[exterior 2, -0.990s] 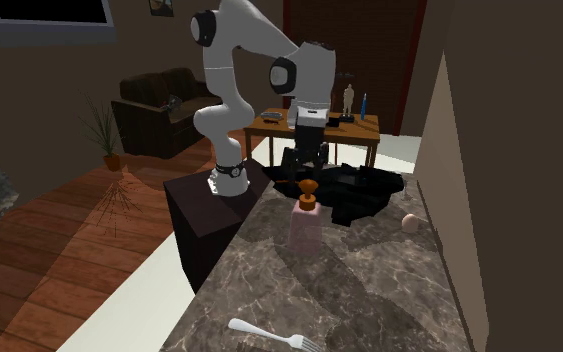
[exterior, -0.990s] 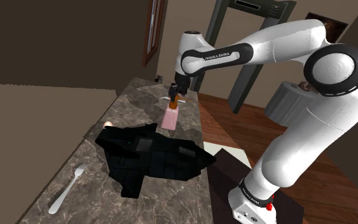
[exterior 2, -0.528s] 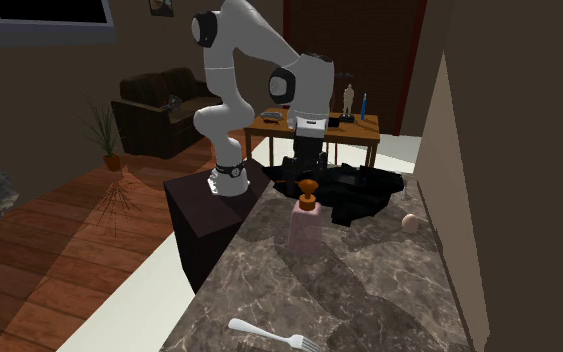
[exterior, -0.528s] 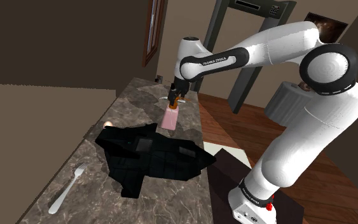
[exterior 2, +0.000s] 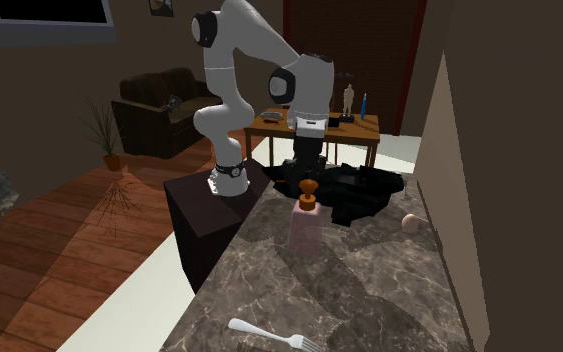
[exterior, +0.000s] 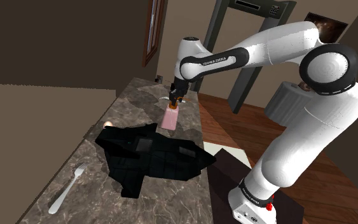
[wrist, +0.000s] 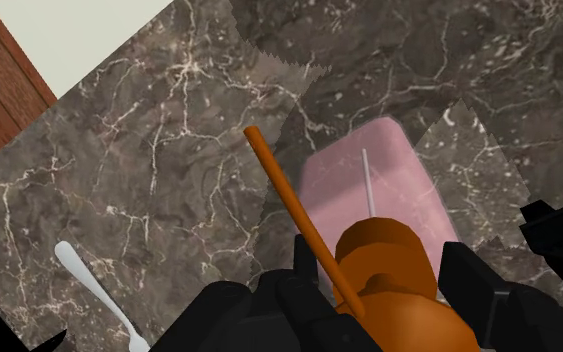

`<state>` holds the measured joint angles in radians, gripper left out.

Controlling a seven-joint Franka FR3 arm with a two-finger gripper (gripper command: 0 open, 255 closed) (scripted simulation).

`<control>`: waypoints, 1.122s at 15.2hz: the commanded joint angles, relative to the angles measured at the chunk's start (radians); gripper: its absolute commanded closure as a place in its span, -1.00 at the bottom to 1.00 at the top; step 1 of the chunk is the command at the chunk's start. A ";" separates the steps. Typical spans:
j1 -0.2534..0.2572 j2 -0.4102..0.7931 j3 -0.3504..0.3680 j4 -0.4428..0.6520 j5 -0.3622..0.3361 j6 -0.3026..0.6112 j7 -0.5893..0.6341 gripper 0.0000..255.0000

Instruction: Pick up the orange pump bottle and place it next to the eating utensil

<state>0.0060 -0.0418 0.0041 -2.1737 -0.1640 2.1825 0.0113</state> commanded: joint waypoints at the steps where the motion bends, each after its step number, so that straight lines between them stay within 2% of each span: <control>1: 0.000 0.000 0.000 0.000 0.000 0.000 0.000 1.00; 6: 0.000 0.000 0.000 0.000 0.000 0.000 0.000 1.00; 17: 0.002 -0.049 0.002 0.096 0.014 -0.144 -0.022 1.00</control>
<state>0.0072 -0.0900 0.0045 -2.0940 -0.1516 2.0563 -0.0107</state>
